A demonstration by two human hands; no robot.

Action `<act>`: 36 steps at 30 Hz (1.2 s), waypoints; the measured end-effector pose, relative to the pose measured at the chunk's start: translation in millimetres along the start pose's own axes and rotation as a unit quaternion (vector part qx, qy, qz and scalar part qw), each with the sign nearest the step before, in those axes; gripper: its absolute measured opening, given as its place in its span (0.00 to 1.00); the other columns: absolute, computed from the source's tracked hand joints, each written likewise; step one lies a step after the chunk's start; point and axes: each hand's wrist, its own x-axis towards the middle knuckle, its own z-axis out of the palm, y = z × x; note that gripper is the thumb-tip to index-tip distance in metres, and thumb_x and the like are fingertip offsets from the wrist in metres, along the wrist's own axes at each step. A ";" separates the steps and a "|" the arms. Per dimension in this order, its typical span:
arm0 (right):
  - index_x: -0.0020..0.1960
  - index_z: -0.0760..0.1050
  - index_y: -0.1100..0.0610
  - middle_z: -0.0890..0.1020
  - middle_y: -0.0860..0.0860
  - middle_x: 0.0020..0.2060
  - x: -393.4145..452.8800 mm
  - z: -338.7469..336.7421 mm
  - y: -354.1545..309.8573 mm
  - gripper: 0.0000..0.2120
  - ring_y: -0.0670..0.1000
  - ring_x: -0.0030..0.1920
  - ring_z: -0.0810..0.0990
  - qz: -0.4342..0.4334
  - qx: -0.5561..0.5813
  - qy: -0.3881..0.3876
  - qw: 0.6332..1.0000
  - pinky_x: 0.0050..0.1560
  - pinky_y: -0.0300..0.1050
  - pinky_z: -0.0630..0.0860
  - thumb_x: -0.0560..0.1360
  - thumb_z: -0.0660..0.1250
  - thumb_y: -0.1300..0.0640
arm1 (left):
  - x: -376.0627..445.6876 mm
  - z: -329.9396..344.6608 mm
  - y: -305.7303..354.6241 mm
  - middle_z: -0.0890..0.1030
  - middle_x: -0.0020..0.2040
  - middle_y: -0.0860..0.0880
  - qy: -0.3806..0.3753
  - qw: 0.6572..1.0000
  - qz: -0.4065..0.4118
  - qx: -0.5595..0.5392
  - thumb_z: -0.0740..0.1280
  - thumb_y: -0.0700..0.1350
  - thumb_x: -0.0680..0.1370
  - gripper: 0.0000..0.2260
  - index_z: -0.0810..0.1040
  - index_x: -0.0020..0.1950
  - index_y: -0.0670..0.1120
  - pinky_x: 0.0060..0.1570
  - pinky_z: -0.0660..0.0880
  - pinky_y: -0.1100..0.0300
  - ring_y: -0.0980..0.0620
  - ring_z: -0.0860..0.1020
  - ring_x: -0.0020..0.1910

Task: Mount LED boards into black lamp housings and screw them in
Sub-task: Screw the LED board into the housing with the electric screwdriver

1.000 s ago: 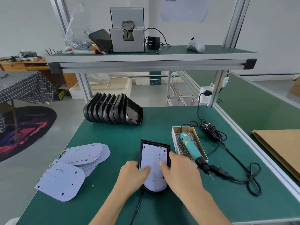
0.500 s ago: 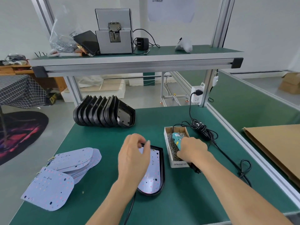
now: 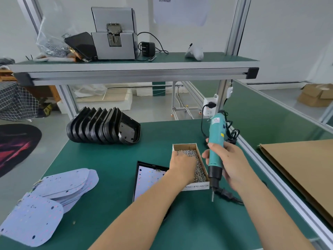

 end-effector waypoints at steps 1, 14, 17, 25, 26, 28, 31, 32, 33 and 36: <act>0.59 0.79 0.59 0.85 0.59 0.38 -2.3 1.5 -0.6 0.07 0.50 0.34 0.80 -0.004 0.018 0.002 1.000 0.34 0.42 0.78 0.82 0.67 0.60 | 1.0 0.5 1.8 0.83 0.51 0.46 -0.004 1.000 -0.001 -0.001 0.69 0.43 0.77 0.09 0.70 0.42 0.49 0.64 0.65 0.48 0.43 0.77 0.59; 0.62 0.75 0.59 0.84 0.59 0.40 -12.5 13.7 6.0 0.12 0.55 0.38 0.82 -0.088 0.230 0.067 0.967 0.45 0.48 0.84 0.81 0.61 0.69 | -9.1 18.8 -11.4 0.80 0.48 0.48 0.092 0.956 -0.028 -0.277 0.61 0.44 0.80 0.05 0.76 0.49 0.46 0.53 0.67 0.52 0.48 0.71 0.50; 0.60 0.75 0.58 0.82 0.59 0.40 -13.4 18.7 3.5 0.13 0.53 0.35 0.78 -0.114 0.275 0.077 0.952 0.41 0.46 0.78 0.81 0.60 0.70 | -17.7 15.9 -17.1 0.80 0.37 0.55 0.124 0.834 -0.069 -0.532 0.66 0.43 0.78 0.03 0.77 0.44 0.48 0.37 0.70 0.67 0.60 0.73 0.34; 0.59 0.74 0.57 0.79 0.55 0.36 -11.6 29.7 0.3 0.13 0.52 0.34 0.74 -0.148 0.306 0.097 0.935 0.40 0.44 0.74 0.80 0.59 0.70 | -31.4 10.3 -29.4 0.81 0.34 0.49 0.086 0.613 -0.155 -0.770 0.72 0.36 0.75 0.04 0.80 0.43 0.44 0.32 0.70 0.62 0.54 0.72 0.31; 0.59 0.74 0.57 0.79 0.55 0.36 -11.6 31.4 0.4 0.13 0.52 0.33 0.74 -0.150 0.309 0.098 0.934 0.40 0.44 0.74 0.79 0.59 0.70 | -33.3 9.6 -30.3 0.81 0.35 0.47 0.075 0.586 -0.159 -0.791 0.70 0.35 0.77 0.05 0.79 0.43 0.42 0.31 0.69 0.62 0.53 0.72 0.31; 0.59 0.75 0.57 0.79 0.55 0.36 -12.0 34.4 0.6 0.13 0.52 0.34 0.74 -0.153 0.318 0.103 0.930 0.40 0.45 0.74 0.79 0.60 0.70 | -38.1 4.9 -32.5 0.79 0.34 0.45 0.055 0.529 -0.170 -0.830 0.65 0.33 0.80 0.07 0.76 0.42 0.41 0.28 0.66 0.62 0.52 0.70 0.30; 0.60 0.74 0.57 0.78 0.55 0.37 -12.8 39.7 -1.3 0.14 0.51 0.34 0.74 -0.155 0.336 0.102 0.924 0.42 0.44 0.73 0.79 0.59 0.69 | -49.3 -4.7 -35.4 0.75 0.34 0.44 0.032 0.423 -0.191 -0.885 0.62 0.33 0.80 0.09 0.74 0.41 0.40 0.27 0.62 0.62 0.51 0.69 0.30; 0.61 0.74 0.57 0.78 0.54 0.37 -13.7 41.8 -2.5 0.14 0.51 0.34 0.74 -0.158 0.347 0.097 0.919 0.42 0.44 0.74 0.79 0.59 0.69 | -55.2 -8.3 -36.9 0.75 0.34 0.44 0.019 0.385 -0.191 -0.903 0.62 0.34 0.80 0.09 0.73 0.41 0.41 0.27 0.62 0.62 0.51 0.69 0.31; 0.61 0.73 0.57 0.78 0.54 0.37 -15.1 44.1 -4.2 0.14 0.51 0.35 0.74 -0.162 0.360 0.090 0.914 0.42 0.43 0.74 0.78 0.59 0.67 | -62.1 -11.7 -38.6 0.75 0.34 0.45 0.004 0.353 -0.183 -0.918 0.61 0.35 0.81 0.08 0.73 0.41 0.41 0.27 0.62 0.62 0.51 0.69 0.31; 0.62 0.72 0.56 0.77 0.52 0.38 -22.3 52.0 -12.6 0.15 0.50 0.35 0.73 -0.176 0.388 0.061 0.902 0.42 0.42 0.74 0.76 0.61 0.63 | -88.1 -16.2 -42.0 0.73 0.36 0.46 -0.031 0.281 -0.136 -0.949 0.62 0.37 0.80 0.06 0.72 0.43 0.43 0.27 0.64 0.62 0.51 0.68 0.34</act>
